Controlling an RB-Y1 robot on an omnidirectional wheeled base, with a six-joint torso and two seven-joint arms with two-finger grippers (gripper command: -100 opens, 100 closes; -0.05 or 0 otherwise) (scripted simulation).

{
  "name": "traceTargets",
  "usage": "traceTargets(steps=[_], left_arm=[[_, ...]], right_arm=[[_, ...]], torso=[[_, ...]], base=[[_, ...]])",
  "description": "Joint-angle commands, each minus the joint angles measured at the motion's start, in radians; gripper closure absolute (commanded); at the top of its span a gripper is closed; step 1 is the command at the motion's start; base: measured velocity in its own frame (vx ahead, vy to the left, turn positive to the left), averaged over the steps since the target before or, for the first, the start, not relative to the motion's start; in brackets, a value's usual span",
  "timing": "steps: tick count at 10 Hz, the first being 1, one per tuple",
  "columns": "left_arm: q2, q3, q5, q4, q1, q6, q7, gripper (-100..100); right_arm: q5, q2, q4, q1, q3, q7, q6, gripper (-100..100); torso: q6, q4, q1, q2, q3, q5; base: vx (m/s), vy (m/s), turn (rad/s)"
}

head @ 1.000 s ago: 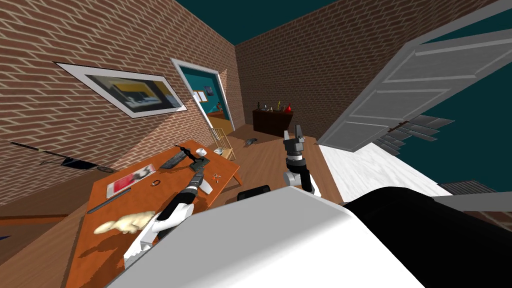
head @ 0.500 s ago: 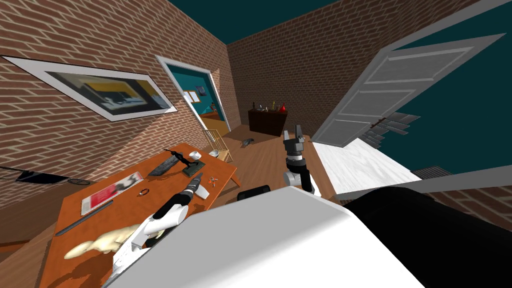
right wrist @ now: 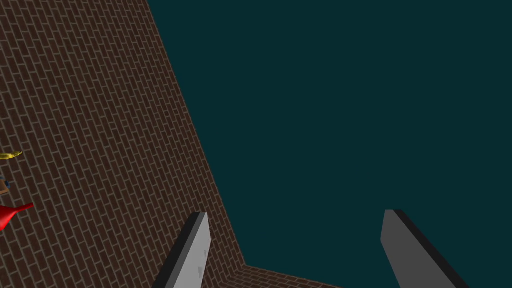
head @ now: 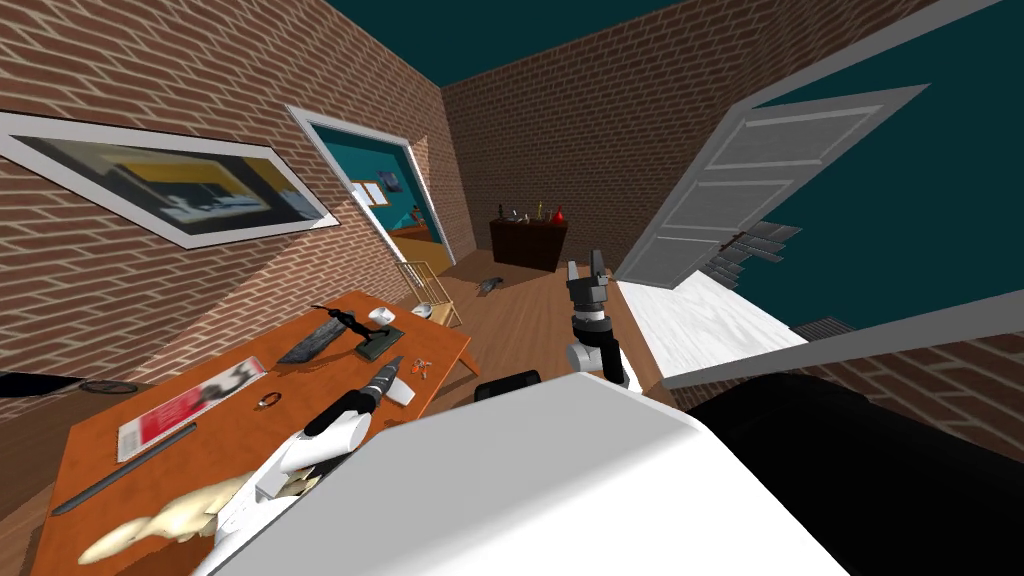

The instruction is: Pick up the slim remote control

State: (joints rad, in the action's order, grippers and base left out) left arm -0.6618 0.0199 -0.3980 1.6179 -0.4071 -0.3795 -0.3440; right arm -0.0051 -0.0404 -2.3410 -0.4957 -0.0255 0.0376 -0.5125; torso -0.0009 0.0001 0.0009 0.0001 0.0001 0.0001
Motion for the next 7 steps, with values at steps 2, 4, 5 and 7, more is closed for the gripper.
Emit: traceTargets(steps=[2,4,5,7], left_arm=[[-0.018,-0.008,-0.020,-0.033,0.013,-0.055,-0.017,-100],[-0.052,-0.028,-0.064,-0.092,0.039,-0.125,-0.044,-100],[-0.052,-0.028,-0.064,-0.093,0.039,-0.133,-0.044,-100],[-0.067,-0.039,-0.085,-0.122,0.054,-0.171,-0.057,-100]], right_arm=[[0.000,0.000,0.000,0.000,0.000,0.000,0.000,0],[0.000,0.000,0.000,0.000,0.000,0.000,0.000,0],[0.000,0.000,0.000,0.000,0.000,0.000,0.000,0],[0.000,0.000,0.000,0.000,0.000,0.000,0.000,0]], torso=[[0.001,0.000,0.000,0.000,0.000,0.000],[0.000,0.000,0.001,0.000,0.000,0.000],[0.001,0.000,0.001,0.000,0.000,0.000],[0.000,0.000,0.001,0.000,0.000,0.000]], base=[[-0.004,0.017,-0.103],[-0.011,0.026,-0.148],[-0.005,0.031,-0.078],[-0.008,0.029,-0.083]])
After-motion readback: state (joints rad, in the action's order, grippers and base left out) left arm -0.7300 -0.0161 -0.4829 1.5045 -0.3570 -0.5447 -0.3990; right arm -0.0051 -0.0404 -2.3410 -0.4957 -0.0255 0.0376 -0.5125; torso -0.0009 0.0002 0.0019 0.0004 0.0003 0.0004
